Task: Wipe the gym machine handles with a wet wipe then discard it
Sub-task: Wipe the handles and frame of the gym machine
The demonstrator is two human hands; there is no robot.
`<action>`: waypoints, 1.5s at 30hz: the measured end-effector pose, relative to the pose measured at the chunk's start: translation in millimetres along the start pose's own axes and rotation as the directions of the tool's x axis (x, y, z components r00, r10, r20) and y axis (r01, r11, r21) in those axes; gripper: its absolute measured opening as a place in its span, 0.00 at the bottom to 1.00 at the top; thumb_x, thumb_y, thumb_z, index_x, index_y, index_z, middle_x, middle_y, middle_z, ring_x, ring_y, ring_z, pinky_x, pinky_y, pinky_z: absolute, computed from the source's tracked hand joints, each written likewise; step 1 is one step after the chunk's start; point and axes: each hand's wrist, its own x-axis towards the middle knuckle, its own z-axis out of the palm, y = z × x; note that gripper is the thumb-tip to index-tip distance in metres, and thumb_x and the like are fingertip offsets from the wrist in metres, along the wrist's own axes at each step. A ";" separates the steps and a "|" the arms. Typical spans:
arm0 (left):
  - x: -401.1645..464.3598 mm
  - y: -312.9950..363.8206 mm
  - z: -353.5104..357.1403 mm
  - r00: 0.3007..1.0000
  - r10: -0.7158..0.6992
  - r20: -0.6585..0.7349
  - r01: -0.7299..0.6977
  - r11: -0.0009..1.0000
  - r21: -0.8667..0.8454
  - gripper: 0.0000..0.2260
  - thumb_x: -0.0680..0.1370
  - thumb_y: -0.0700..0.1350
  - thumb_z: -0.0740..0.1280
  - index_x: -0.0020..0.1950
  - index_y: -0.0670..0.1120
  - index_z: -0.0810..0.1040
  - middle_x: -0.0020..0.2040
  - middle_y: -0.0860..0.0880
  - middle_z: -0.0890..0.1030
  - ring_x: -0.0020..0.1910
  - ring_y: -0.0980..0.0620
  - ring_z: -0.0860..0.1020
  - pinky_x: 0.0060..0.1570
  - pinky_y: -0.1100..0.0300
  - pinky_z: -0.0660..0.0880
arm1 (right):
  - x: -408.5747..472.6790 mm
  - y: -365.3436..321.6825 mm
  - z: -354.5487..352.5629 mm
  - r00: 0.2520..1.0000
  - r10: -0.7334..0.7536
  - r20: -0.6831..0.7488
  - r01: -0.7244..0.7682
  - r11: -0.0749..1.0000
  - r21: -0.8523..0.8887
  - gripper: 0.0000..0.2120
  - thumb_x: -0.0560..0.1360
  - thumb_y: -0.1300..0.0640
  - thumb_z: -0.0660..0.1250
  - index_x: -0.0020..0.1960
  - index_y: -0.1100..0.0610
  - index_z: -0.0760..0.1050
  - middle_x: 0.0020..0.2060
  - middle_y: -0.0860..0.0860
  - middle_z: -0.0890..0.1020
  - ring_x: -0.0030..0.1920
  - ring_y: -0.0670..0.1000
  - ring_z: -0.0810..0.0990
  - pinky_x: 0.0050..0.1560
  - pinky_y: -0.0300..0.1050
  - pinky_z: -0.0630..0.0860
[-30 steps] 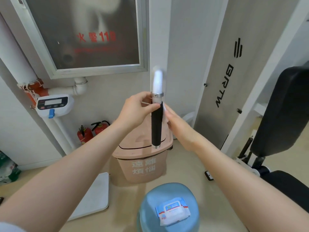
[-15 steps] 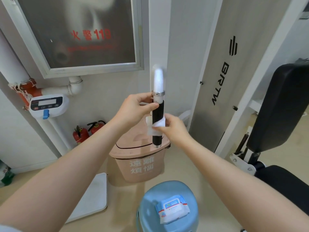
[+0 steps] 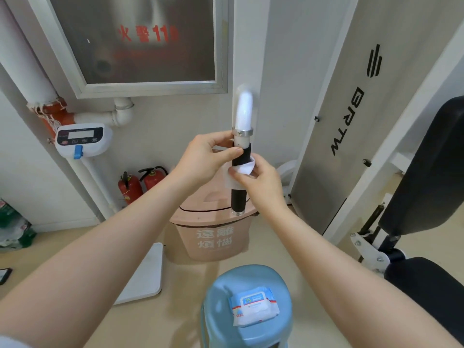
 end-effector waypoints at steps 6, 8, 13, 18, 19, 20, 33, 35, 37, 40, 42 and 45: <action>-2.9 4.3 7.5 1.000 -0.021 -0.011 0.021 1.000 0.011 0.13 0.76 0.41 0.67 0.57 0.55 0.78 0.52 0.49 0.83 0.53 0.52 0.80 0.60 0.60 0.72 | -15.7 31.2 -6.0 0.951 0.147 0.271 -0.085 0.970 -0.227 0.16 0.71 0.52 0.71 0.57 0.54 0.75 0.46 0.47 0.79 0.48 0.46 0.77 0.39 0.33 0.70; -3.9 4.8 9.0 1.000 -0.023 -0.015 0.022 1.000 -0.011 0.13 0.76 0.40 0.67 0.57 0.55 0.78 0.52 0.48 0.83 0.53 0.52 0.80 0.58 0.63 0.72 | -7.5 17.7 -11.5 0.972 0.047 0.228 -0.033 0.997 -0.065 0.15 0.71 0.55 0.71 0.56 0.53 0.74 0.46 0.46 0.79 0.45 0.44 0.76 0.40 0.33 0.71; -3.2 5.9 7.9 0.999 -0.023 -0.025 0.023 1.000 0.005 0.13 0.75 0.40 0.68 0.56 0.55 0.78 0.52 0.48 0.82 0.50 0.54 0.79 0.56 0.66 0.72 | -24.1 27.2 -4.2 0.965 0.107 0.240 -0.090 0.993 -0.081 0.14 0.71 0.53 0.71 0.55 0.53 0.75 0.42 0.44 0.79 0.44 0.43 0.77 0.39 0.33 0.72; -4.6 6.4 9.0 0.998 -0.031 -0.050 0.029 0.999 -0.037 0.14 0.75 0.38 0.67 0.58 0.53 0.77 0.50 0.50 0.82 0.48 0.58 0.79 0.55 0.68 0.72 | -3.9 -1.5 -14.7 0.995 -0.030 0.093 0.016 0.989 0.145 0.12 0.71 0.57 0.70 0.53 0.49 0.74 0.42 0.40 0.79 0.42 0.34 0.76 0.38 0.29 0.71; -5.3 6.1 9.2 0.998 -0.029 -0.051 0.026 0.999 -0.046 0.14 0.75 0.37 0.67 0.58 0.53 0.77 0.50 0.50 0.82 0.48 0.58 0.79 0.55 0.68 0.73 | -5.5 0.6 -14.0 0.995 -0.034 0.095 0.018 0.986 0.163 0.12 0.71 0.57 0.70 0.54 0.48 0.74 0.43 0.40 0.79 0.42 0.34 0.76 0.38 0.28 0.71; -5.6 5.4 9.5 0.998 -0.024 -0.053 0.022 0.999 -0.047 0.14 0.76 0.37 0.66 0.58 0.52 0.77 0.50 0.50 0.82 0.47 0.59 0.79 0.55 0.68 0.73 | -10.5 8.8 -11.0 0.991 -0.005 0.132 -0.013 0.991 0.137 0.13 0.71 0.57 0.70 0.55 0.49 0.75 0.43 0.42 0.80 0.44 0.37 0.77 0.39 0.31 0.71; -0.7 4.7 -4.6 1.000 -0.010 -0.005 0.010 0.999 0.035 0.12 0.75 0.39 0.68 0.54 0.55 0.78 0.50 0.48 0.82 0.44 0.55 0.77 0.52 0.67 0.73 | -28.3 23.9 7.3 0.966 0.134 0.223 -0.091 0.978 -0.190 0.15 0.71 0.55 0.71 0.56 0.56 0.75 0.42 0.49 0.80 0.44 0.54 0.78 0.38 0.38 0.74; 1.3 3.7 -8.1 1.000 0.006 0.021 -0.007 0.997 0.075 0.11 0.75 0.41 0.68 0.53 0.55 0.79 0.50 0.48 0.83 0.43 0.55 0.78 0.50 0.67 0.73 | -32.2 32.2 13.2 0.958 0.195 0.209 -0.138 0.955 -0.263 0.20 0.71 0.53 0.71 0.61 0.58 0.72 0.47 0.56 0.81 0.44 0.56 0.78 0.42 0.45 0.75; 3.4 2.2 -11.2 0.998 0.015 0.063 -0.019 0.997 0.075 0.10 0.75 0.41 0.68 0.53 0.53 0.80 0.50 0.48 0.83 0.43 0.55 0.79 0.49 0.69 0.73 | -24.0 17.1 13.9 0.986 0.121 0.112 -0.094 0.972 -0.214 0.19 0.70 0.48 0.70 0.60 0.46 0.72 0.50 0.55 0.80 0.49 0.53 0.78 0.47 0.47 0.75; 8.6 -0.3 -19.1 0.990 0.021 0.138 -0.026 0.999 0.035 0.10 0.75 0.42 0.67 0.54 0.53 0.80 0.50 0.50 0.83 0.44 0.57 0.80 0.51 0.67 0.73 | -27.9 -7.3 12.3 0.975 -0.147 -0.168 0.106 0.968 -0.229 0.18 0.74 0.57 0.66 0.63 0.48 0.72 0.56 0.53 0.80 0.54 0.50 0.77 0.52 0.45 0.74; 11.8 -3.2 -25.5 0.974 0.004 0.225 0.015 0.997 -0.081 0.10 0.78 0.42 0.63 0.55 0.54 0.79 0.49 0.53 0.83 0.45 0.61 0.80 0.51 0.65 0.74 | -31.9 -11.3 9.4 0.857 -0.425 -0.291 0.287 0.863 -0.415 0.21 0.75 0.66 0.61 0.67 0.57 0.70 0.58 0.55 0.80 0.55 0.47 0.75 0.53 0.40 0.70; 17.0 -10.4 -33.3 0.960 -0.044 0.278 0.121 0.956 -0.268 0.13 0.81 0.45 0.57 0.64 0.53 0.72 0.48 0.52 0.82 0.45 0.57 0.82 0.51 0.62 0.75 | -30.4 -9.0 8.5 0.646 -0.757 -0.102 0.502 0.521 -0.690 0.18 0.80 0.66 0.54 0.68 0.59 0.68 0.65 0.53 0.73 0.65 0.47 0.70 0.67 0.45 0.65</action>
